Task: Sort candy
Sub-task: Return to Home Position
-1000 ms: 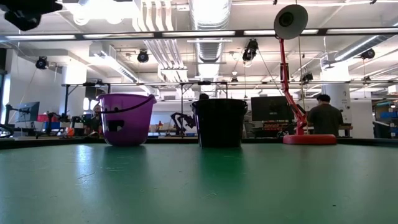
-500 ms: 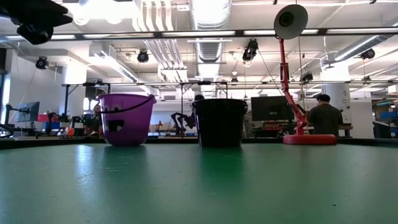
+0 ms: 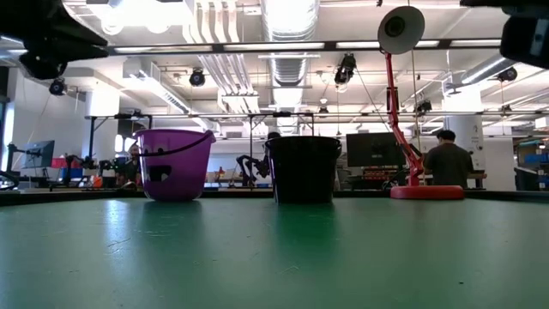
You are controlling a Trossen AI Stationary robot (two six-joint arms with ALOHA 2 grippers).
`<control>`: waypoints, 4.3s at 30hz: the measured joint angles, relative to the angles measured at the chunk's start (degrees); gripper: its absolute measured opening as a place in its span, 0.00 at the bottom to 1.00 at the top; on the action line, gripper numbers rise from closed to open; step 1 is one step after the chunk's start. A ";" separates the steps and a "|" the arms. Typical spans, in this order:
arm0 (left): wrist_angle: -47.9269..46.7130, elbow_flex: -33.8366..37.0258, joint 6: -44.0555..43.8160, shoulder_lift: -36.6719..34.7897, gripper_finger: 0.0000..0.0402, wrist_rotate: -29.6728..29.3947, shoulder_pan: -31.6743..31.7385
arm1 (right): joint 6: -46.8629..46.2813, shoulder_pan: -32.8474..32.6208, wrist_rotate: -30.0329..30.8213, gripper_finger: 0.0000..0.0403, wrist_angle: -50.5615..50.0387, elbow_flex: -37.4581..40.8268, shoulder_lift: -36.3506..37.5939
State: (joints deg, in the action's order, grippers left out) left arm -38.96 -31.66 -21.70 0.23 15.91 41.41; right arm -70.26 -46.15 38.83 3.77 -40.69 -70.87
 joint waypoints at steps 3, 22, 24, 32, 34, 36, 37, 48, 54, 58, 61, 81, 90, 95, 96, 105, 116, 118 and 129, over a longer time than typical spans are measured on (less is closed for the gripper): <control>-0.09 1.23 1.07 0.10 0.22 -0.07 0.00 | 1.81 0.02 0.00 0.32 -0.04 -1.09 0.00; 11.17 12.51 -7.26 0.01 0.22 0.73 0.00 | 55.49 -2.09 -10.95 0.32 1.05 -3.10 22.62; 14.06 12.01 -5.21 0.02 0.22 1.17 0.00 | 59.99 -2.33 -15.27 0.32 1.04 -1.67 26.40; 16.20 7.11 1.16 0.02 0.22 1.19 0.00 | 61.19 -2.35 -22.35 0.32 2.49 13.28 45.05; 16.22 5.80 1.25 0.02 0.22 1.19 0.00 | 61.13 -2.34 -23.27 0.32 5.23 17.71 49.22; 16.25 4.40 1.27 0.02 0.22 1.19 0.00 | 62.51 -2.34 -26.02 0.32 6.93 21.85 52.55; 16.28 3.78 1.27 0.02 0.22 1.19 0.00 | 63.14 -2.34 -27.71 0.32 7.57 23.76 53.98; 15.76 2.25 -2.09 0.02 0.22 1.17 0.00 | 66.90 -2.34 -49.75 0.32 11.81 36.64 64.88; 15.69 3.17 -3.88 0.02 0.22 1.19 0.00 | 63.97 -2.34 -46.45 0.32 11.15 39.98 68.34; 15.72 3.26 -4.11 0.02 0.22 1.19 -0.01 | 60.89 -2.34 -40.23 0.32 6.11 39.98 68.59; 15.72 3.26 -4.22 0.02 0.22 1.19 0.00 | 60.94 -2.34 -35.93 0.32 2.50 40.00 68.57; 12.66 3.38 -3.86 0.00 0.22 2.72 -0.01 | 65.57 -2.34 -31.46 0.32 -1.61 40.06 66.44; 12.63 4.28 -3.85 0.00 0.22 3.14 -0.02 | 64.32 -2.34 -31.37 0.32 -1.66 40.06 66.31; 12.60 4.62 -2.99 0.00 0.22 3.14 -0.01 | 64.37 -2.34 -31.34 0.32 -1.75 40.06 67.35; 12.61 4.62 -2.82 0.00 0.22 3.16 -0.01 | 64.37 -2.34 -31.34 0.32 -1.75 40.06 68.22; 12.52 4.64 -2.55 0.00 0.22 4.81 -0.02 | 64.39 -2.34 -31.21 0.32 -0.99 40.11 70.84; 12.39 4.81 -1.31 0.00 0.22 4.67 -0.02 | 64.33 -2.34 -31.23 0.32 -0.63 40.11 69.97; 12.41 4.81 -1.30 0.00 0.22 4.67 -0.02 | 64.39 -2.34 -31.23 0.32 -0.59 40.11 69.66; 14.89 4.81 -3.34 0.00 0.22 4.22 -0.02 | 64.35 -2.34 -31.26 0.32 -0.55 40.11 69.62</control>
State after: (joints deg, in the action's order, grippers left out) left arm -24.07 -26.85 -25.04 0.23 20.12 41.39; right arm -5.91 -48.49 7.57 3.22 -0.58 -1.26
